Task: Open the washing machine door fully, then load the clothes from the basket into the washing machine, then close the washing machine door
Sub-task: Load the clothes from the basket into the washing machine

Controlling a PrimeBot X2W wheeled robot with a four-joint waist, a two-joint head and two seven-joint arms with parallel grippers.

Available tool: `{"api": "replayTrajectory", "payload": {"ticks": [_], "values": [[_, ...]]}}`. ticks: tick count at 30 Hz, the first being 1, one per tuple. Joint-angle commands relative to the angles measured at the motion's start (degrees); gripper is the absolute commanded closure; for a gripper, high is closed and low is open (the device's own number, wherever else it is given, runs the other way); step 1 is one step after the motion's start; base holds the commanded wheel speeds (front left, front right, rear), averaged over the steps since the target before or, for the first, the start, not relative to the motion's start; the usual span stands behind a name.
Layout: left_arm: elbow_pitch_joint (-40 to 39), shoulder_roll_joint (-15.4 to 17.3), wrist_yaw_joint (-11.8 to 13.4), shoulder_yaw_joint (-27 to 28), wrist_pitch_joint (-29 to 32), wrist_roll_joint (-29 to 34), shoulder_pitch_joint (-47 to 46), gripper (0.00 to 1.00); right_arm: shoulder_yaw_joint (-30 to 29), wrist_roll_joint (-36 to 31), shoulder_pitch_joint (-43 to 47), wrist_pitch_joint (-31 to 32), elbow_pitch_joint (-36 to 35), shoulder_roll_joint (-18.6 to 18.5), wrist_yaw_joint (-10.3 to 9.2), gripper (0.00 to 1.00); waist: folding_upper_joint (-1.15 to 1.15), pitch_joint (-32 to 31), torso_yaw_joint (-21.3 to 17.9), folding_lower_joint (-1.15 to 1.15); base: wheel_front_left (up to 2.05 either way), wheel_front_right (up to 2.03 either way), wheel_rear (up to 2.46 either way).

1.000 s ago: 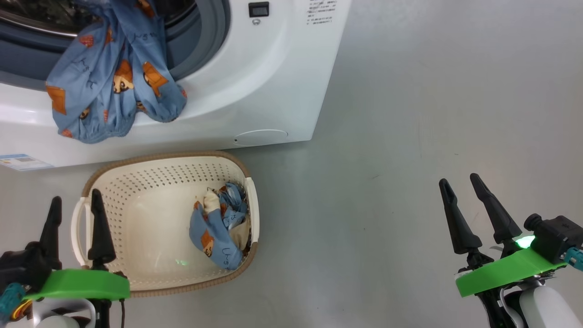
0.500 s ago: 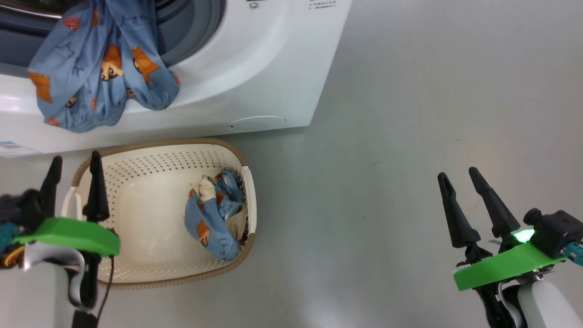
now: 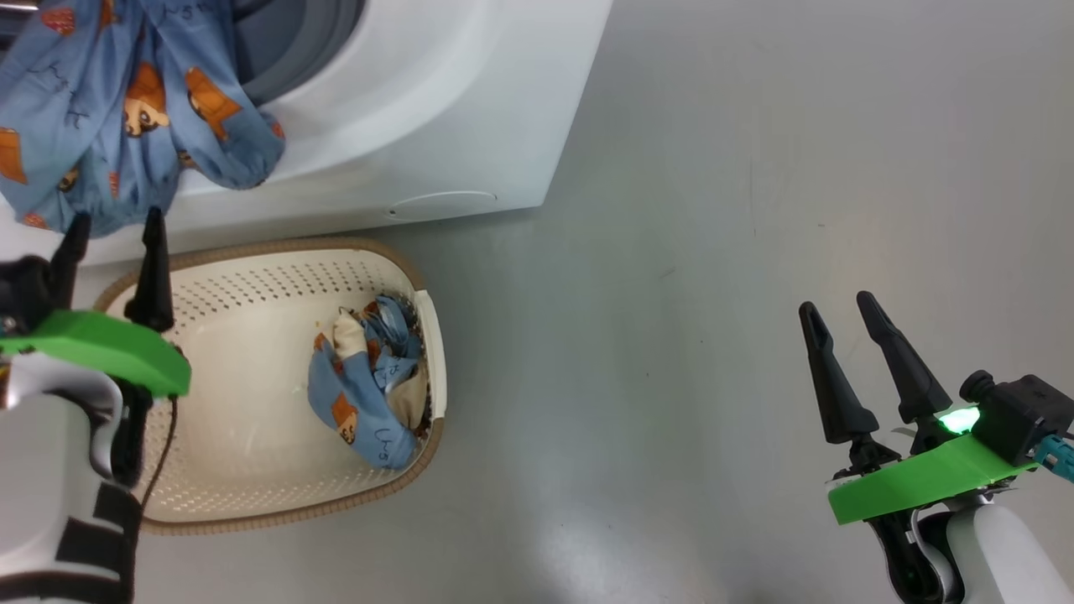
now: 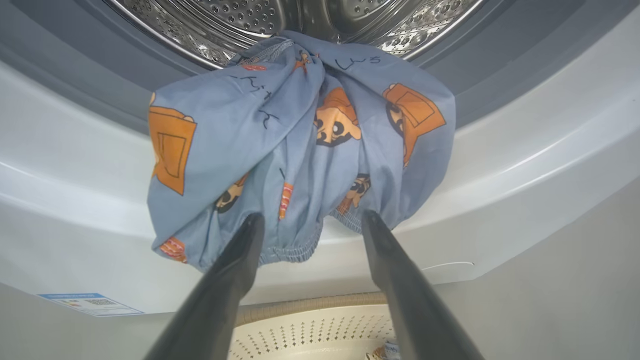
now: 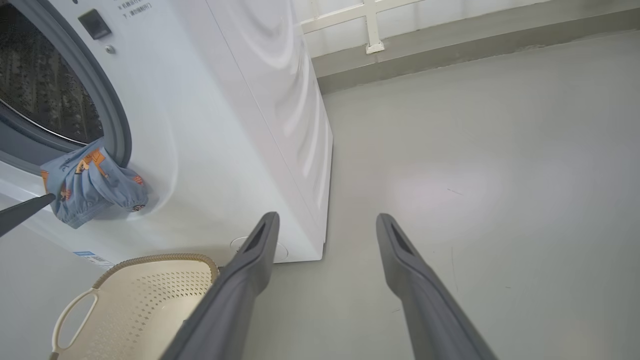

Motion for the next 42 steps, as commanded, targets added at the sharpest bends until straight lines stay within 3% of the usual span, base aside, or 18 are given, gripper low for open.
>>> {"api": "replayTrajectory", "payload": {"ticks": [1, 12, 27, 28, 31, 32, 33, 42], "values": [[0.4, 3.0, -0.1, 0.8, -0.3, -0.8, -2.1, 0.0, 1.1, -0.6, -0.3, -0.7, -1.5, -0.2, 0.1, 0.0, 0.0, 0.9, -0.4, 0.0, 0.0, 0.0, 0.0], [7.2, 5.1, -0.1, -2.1, -0.3, -1.8, -8.6, 0.0, 1.8, -0.9, -1.4, -0.7, -1.9, 0.3, 0.1, 0.0, 0.0, 2.9, -1.3, 0.0, 0.0, 0.0, 0.0], [14.9, 6.6, -0.1, -1.7, -0.3, 1.1, -14.4, 0.0, 3.4, -0.9, -2.3, -0.7, -2.0, 0.9, 0.1, 0.0, 0.0, 4.6, -3.3, 0.0, 0.0, 0.0, 0.0], [15.1, 6.6, -0.1, -2.0, -0.3, 1.1, -14.6, 0.44, 3.5, -0.9, -2.3, -0.7, -2.0, 0.9, 0.1, 0.0, 0.0, 4.6, -3.4, 0.0, 0.0, 0.0, 0.0], [15.6, 6.6, -0.1, -2.8, -0.3, 1.1, -15.1, 0.71, 3.6, -0.9, -2.2, -0.7, -1.9, 0.9, 0.1, 0.0, 0.0, 4.5, -3.6, 0.0, 0.0, 0.0, 0.0], [15.7, 6.7, -0.1, -3.1, -0.3, 1.0, -15.3, 0.96, 3.7, -0.9, -2.1, -0.7, -1.9, 0.9, 0.1, 0.0, 0.0, 4.5, -3.7, 0.0, 0.0, 0.0, 0.0], [15.8, 6.7, -0.1, -3.3, -0.3, 0.8, -15.5, 1.0, 3.7, -0.9, -2.2, -0.7, -1.9, 0.9, 0.1, 0.0, 0.0, 4.5, -3.8, 0.0, 0.0, 0.0, 0.0], [14.4, 6.0, -0.1, -9.4, -0.3, -3.0, -15.8, 1.0, 4.0, -0.8, -2.2, -0.7, -1.8, 0.8, 0.1, 0.0, 0.0, 4.0, -4.2, 0.0, 0.0, 0.0, 0.0]]}}
